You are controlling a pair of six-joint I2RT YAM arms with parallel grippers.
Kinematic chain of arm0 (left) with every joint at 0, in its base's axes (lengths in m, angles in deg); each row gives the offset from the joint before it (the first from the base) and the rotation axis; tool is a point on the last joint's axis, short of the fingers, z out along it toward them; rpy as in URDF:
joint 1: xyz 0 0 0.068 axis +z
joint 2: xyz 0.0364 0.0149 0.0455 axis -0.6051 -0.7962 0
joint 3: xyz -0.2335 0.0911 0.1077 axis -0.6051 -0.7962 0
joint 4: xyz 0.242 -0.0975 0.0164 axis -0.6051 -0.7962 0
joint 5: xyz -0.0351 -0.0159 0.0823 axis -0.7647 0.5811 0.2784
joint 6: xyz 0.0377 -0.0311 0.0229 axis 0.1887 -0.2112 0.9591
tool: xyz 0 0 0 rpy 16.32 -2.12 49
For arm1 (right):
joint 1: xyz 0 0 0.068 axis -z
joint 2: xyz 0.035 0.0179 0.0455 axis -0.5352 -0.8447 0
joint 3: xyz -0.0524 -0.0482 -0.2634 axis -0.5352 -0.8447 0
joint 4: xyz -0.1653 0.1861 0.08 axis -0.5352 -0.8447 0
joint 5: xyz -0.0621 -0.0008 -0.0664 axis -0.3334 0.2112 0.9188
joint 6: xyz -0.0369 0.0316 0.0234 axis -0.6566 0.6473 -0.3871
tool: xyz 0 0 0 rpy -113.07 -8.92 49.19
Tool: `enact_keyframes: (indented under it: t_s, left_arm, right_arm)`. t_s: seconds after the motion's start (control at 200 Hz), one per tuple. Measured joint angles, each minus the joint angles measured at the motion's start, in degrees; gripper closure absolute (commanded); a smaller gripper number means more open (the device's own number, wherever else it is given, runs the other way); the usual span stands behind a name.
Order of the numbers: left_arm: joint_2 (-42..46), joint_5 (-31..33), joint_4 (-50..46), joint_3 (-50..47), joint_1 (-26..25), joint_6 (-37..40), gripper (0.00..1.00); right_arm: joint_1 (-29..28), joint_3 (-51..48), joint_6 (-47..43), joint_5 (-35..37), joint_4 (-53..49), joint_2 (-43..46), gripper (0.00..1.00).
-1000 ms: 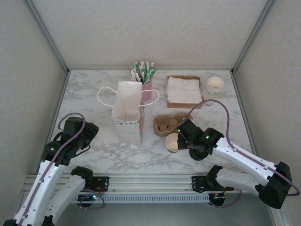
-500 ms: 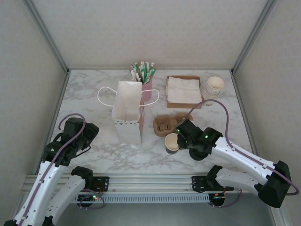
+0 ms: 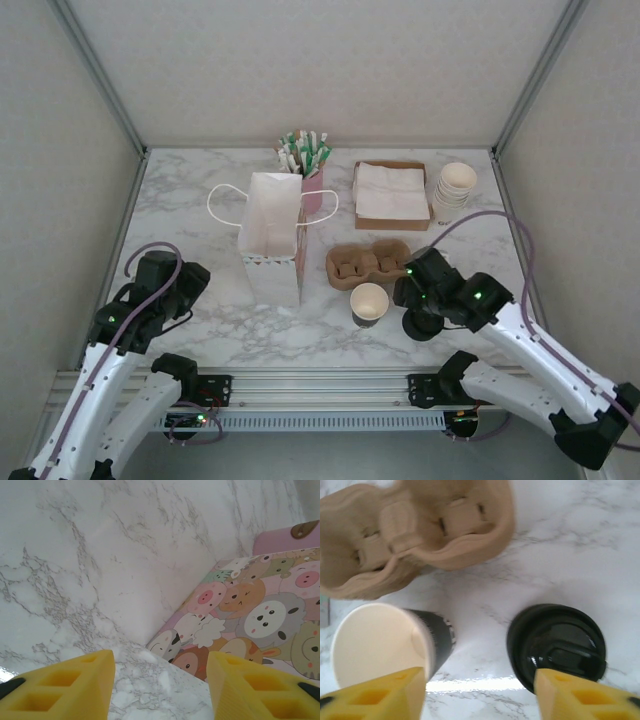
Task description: Pack the takeout coffee
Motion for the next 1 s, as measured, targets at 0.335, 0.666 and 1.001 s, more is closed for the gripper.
enact_keyframes:
  t_s: [0.335, 0.666, 1.001]
  left_arm:
    - [-0.22, -0.26, 0.22, -0.87, -0.02, -0.20, 0.48]
    - [-0.39, -0.26, 0.26, -1.36, -0.02, -0.17, 0.46]
    - [-0.42, -0.22, 0.61, -1.51, 0.00, -0.20, 0.46]
  right_arm:
    - [13.84, -7.04, 4.15, -8.90, -2.34, 1.11, 0.17]
    - [18.95, -10.73, 4.70, -10.60, -2.40, -2.12, 0.13]
    - [21.35, -14.29, 4.46, -13.42, 2.62, -2.54, 0.15]
